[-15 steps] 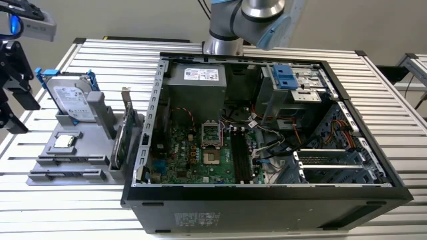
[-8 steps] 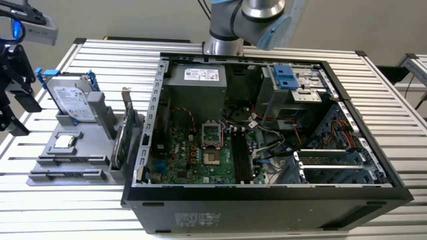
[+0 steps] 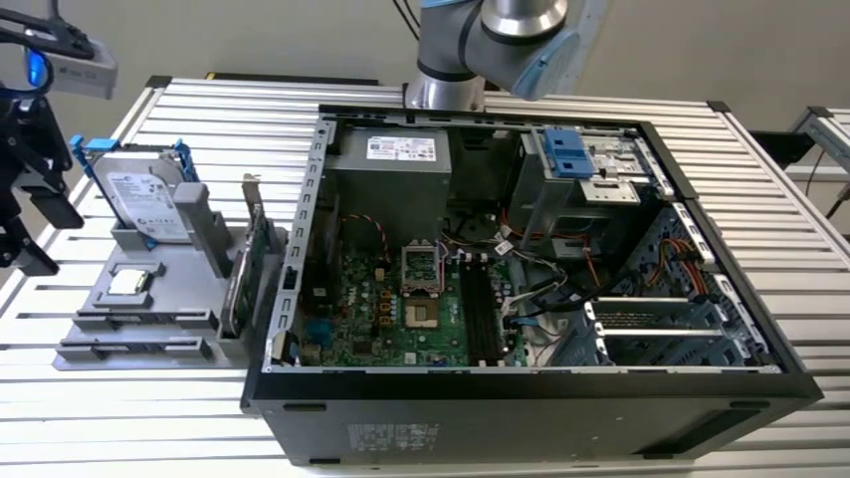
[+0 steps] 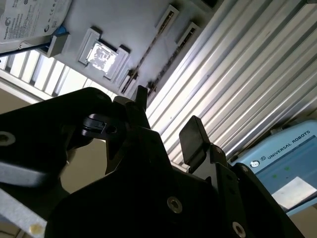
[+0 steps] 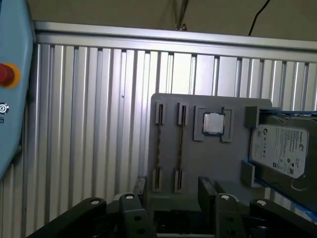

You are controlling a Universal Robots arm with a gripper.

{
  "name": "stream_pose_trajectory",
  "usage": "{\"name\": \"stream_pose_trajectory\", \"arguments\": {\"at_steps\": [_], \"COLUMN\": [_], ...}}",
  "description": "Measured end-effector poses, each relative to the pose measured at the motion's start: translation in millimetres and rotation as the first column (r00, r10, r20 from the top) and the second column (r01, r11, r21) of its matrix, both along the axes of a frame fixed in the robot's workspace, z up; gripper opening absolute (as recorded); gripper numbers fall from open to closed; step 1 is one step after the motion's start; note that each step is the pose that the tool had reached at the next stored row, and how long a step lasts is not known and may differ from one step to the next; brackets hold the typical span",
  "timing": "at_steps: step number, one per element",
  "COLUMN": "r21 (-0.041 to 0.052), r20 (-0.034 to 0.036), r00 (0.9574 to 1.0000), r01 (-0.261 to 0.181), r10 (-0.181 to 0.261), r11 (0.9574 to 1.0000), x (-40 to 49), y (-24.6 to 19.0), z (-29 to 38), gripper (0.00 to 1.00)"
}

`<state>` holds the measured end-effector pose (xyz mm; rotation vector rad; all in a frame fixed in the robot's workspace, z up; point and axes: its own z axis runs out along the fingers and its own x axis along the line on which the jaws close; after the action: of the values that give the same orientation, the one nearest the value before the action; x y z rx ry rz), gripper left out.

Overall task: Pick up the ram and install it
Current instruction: 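Pick up the ram and move it above insertion slot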

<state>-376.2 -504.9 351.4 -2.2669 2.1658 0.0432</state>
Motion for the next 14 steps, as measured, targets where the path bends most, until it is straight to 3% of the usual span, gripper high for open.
{"name": "stream_pose_trajectory", "arguments": {"at_steps": [14], "r21": [-0.0005], "r20": [-0.0108], "r00": [0.9998], "r01": [0.018], "r10": [-0.018], "r11": [0.9998], "x": [0.0], "y": [-2.9], "z": [-7.9], "gripper": [1.00]}}
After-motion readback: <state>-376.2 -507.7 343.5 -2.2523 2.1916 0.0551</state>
